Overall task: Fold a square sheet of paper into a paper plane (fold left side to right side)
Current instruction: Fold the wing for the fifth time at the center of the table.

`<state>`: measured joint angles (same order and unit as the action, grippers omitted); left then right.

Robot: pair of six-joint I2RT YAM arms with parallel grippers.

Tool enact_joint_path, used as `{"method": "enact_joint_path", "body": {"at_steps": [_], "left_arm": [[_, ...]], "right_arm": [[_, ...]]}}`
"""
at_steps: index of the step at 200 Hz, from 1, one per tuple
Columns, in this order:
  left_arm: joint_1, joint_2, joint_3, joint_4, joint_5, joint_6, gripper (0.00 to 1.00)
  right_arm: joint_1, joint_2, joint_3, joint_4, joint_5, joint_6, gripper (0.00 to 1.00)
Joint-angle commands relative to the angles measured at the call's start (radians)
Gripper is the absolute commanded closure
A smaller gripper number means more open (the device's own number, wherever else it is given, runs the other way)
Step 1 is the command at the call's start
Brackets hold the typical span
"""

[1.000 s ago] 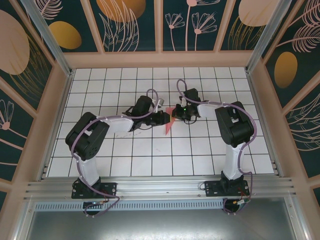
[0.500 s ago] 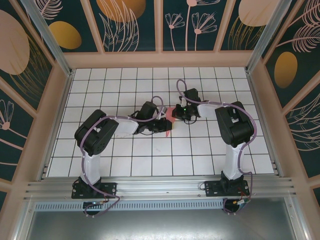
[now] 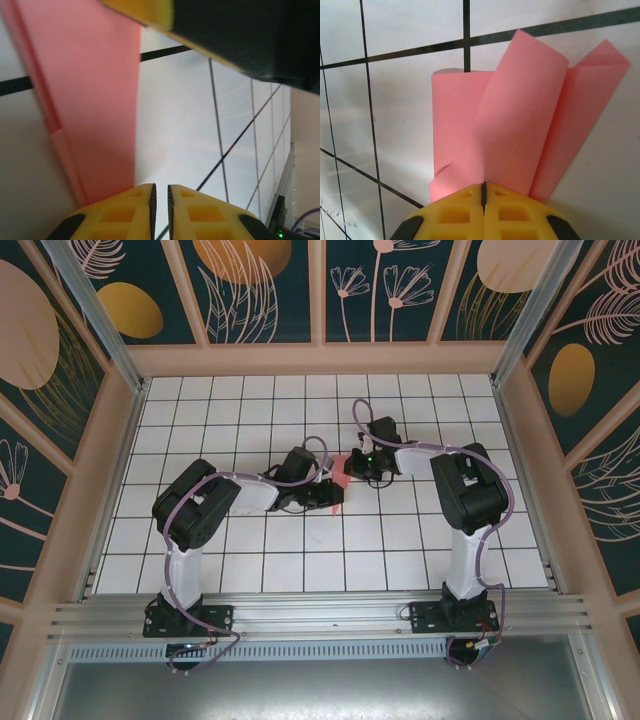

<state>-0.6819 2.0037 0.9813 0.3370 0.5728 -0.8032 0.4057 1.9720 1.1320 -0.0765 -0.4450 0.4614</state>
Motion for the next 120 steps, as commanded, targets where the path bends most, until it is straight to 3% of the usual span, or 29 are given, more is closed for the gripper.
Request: {"method": "enact_joint_path", "body": {"at_steps": [1,65,120], "left_arm": [[-0.012,0.034,-0.024,-0.055,-0.025,-0.014,0.84],[-0.024,0.053,-0.015,-0.101,-0.049,-0.017,0.88],[-0.028,0.053,-0.015,-0.123,-0.060,-0.007,0.88]], "right_arm": [[-0.016,-0.061,-0.007,-0.029,0.010,-0.030,1.00],[-0.009,-0.210,-0.137,0.042,-0.064,-0.007,1.00],[0.039,-0.143,-0.139,0.078,-0.094,0.002,1.00]]}}
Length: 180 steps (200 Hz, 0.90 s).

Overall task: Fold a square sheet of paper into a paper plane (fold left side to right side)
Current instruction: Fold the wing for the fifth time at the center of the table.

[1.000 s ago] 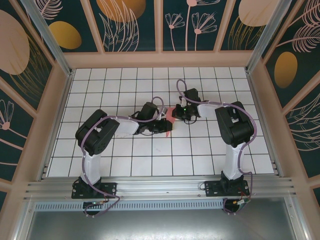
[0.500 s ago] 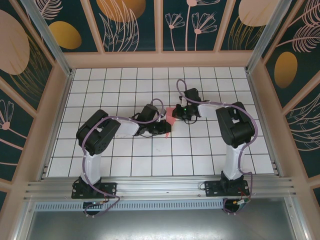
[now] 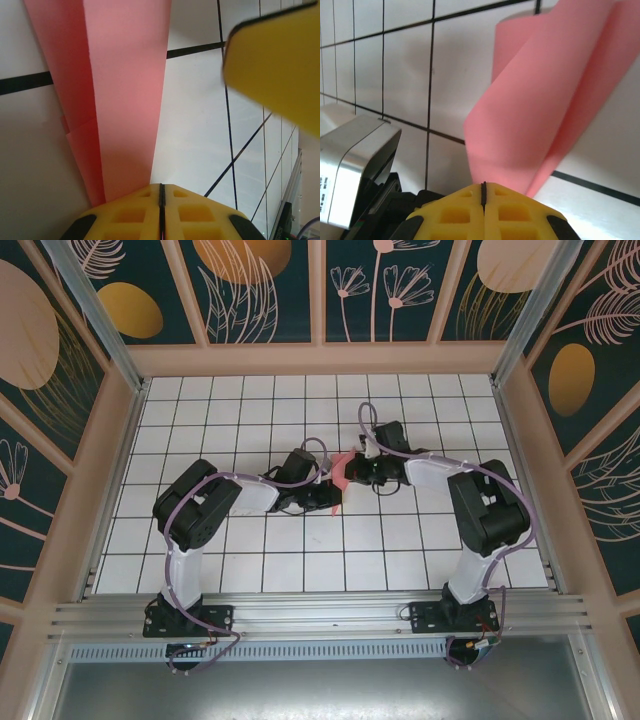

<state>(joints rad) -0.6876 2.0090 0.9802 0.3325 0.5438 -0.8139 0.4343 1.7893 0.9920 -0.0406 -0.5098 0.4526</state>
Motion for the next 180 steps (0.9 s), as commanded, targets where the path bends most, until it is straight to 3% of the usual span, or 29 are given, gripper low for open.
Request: {"method": "enact_joint_path", "body": {"at_steps": [1,180], "left_arm": [[-0.023,0.048,-0.014,-0.119,-0.032,0.005,0.88],[-0.021,0.051,-0.014,-0.142,-0.034,0.014,0.88]], "right_arm": [[0.010,0.042,0.002,0.044,-0.029,0.011,1.00],[-0.039,0.211,0.177,-0.109,0.188,-0.079,1.00]]}}
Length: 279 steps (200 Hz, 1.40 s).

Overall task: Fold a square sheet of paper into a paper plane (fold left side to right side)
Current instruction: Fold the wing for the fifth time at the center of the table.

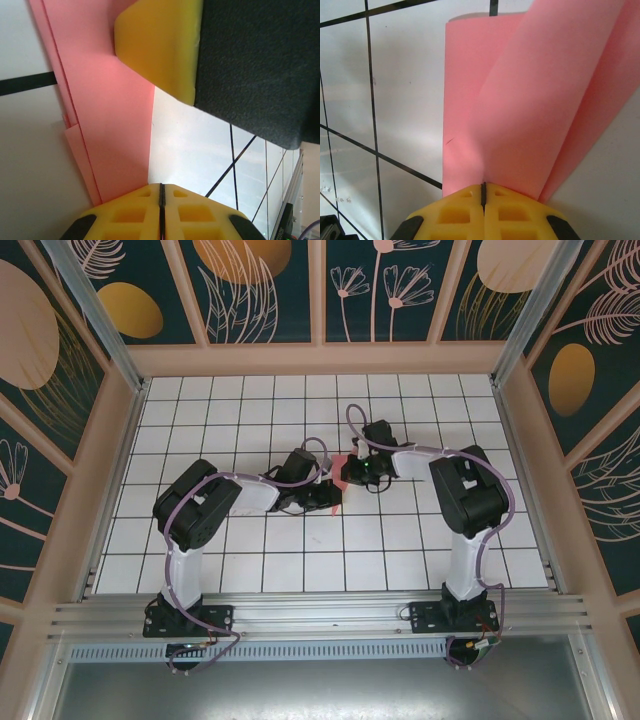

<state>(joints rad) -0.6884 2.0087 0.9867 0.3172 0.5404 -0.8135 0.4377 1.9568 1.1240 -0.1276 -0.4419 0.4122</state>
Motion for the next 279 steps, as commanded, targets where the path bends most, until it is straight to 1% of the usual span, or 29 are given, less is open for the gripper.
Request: {"method": "enact_joint_path", "body": {"at_steps": [1,133,172,204,220,237,253,279], "left_arm": [[-0.021,0.051,-0.020,-0.128,-0.031,0.014,0.88],[-0.022,0.053,-0.020,-0.117,-0.019,0.014,0.88],[-0.023,0.052,-0.020,-0.117,-0.019,0.014,0.89],[-0.023,0.051,-0.021,-0.116,-0.020,0.014,0.88],[-0.023,0.050,-0.020,-0.114,-0.021,0.014,0.89],[-0.024,0.051,-0.020,-0.114,-0.021,0.016,0.89],[-0.024,0.052,-0.020,-0.114,-0.020,0.016,0.89],[-0.026,0.052,-0.020,-0.114,-0.021,0.017,0.89]], "right_arm": [[-0.044,0.044,0.047,-0.021,0.120,-0.039,1.00],[-0.148,0.126,0.195,-0.050,0.150,-0.081,1.00],[-0.176,0.118,0.216,-0.037,0.128,-0.085,1.00],[-0.168,-0.001,0.134,0.025,0.086,-0.076,1.00],[-0.160,-0.068,0.064,0.060,0.038,-0.058,1.00],[-0.145,-0.126,-0.020,0.134,-0.036,-0.020,1.00],[-0.117,-0.136,-0.056,0.172,-0.088,0.004,1.00],[-0.069,-0.085,-0.035,0.170,-0.072,0.006,1.00]]}}
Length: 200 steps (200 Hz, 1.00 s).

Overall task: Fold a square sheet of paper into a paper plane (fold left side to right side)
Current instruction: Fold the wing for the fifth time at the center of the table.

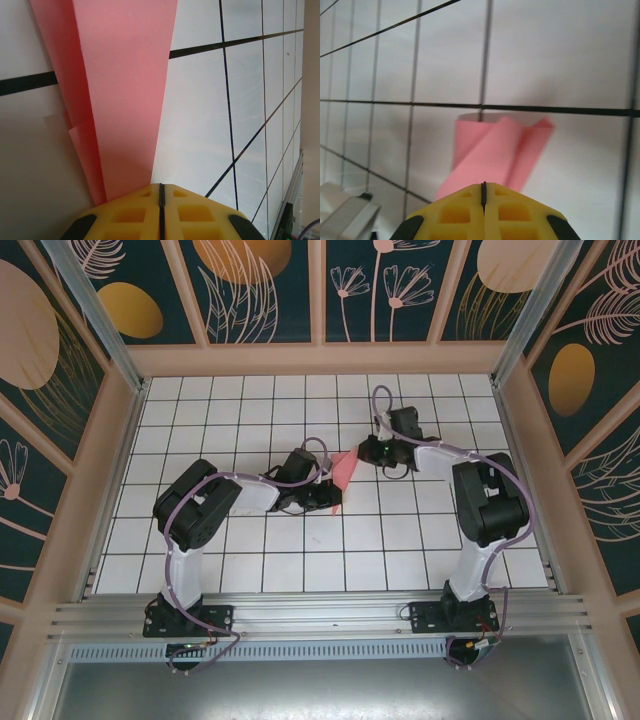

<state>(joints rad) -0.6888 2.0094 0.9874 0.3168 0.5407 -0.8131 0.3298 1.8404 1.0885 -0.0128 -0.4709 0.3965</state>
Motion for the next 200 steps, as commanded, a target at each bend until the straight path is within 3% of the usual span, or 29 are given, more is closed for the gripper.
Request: {"method": "enact_joint_path", "body": {"at_steps": [1,103,200], "left_arm": [[-0.026,0.051,-0.021,-0.114,-0.022,0.017,0.88],[-0.027,0.049,-0.021,-0.118,-0.024,0.017,0.88],[-0.027,0.046,-0.021,-0.114,-0.020,0.018,0.89]], "right_arm": [[0.040,0.036,0.001,0.055,-0.042,0.021,1.00],[-0.004,0.227,0.169,-0.063,0.122,-0.062,1.00],[-0.084,0.265,0.246,-0.064,0.103,-0.085,1.00]]}}
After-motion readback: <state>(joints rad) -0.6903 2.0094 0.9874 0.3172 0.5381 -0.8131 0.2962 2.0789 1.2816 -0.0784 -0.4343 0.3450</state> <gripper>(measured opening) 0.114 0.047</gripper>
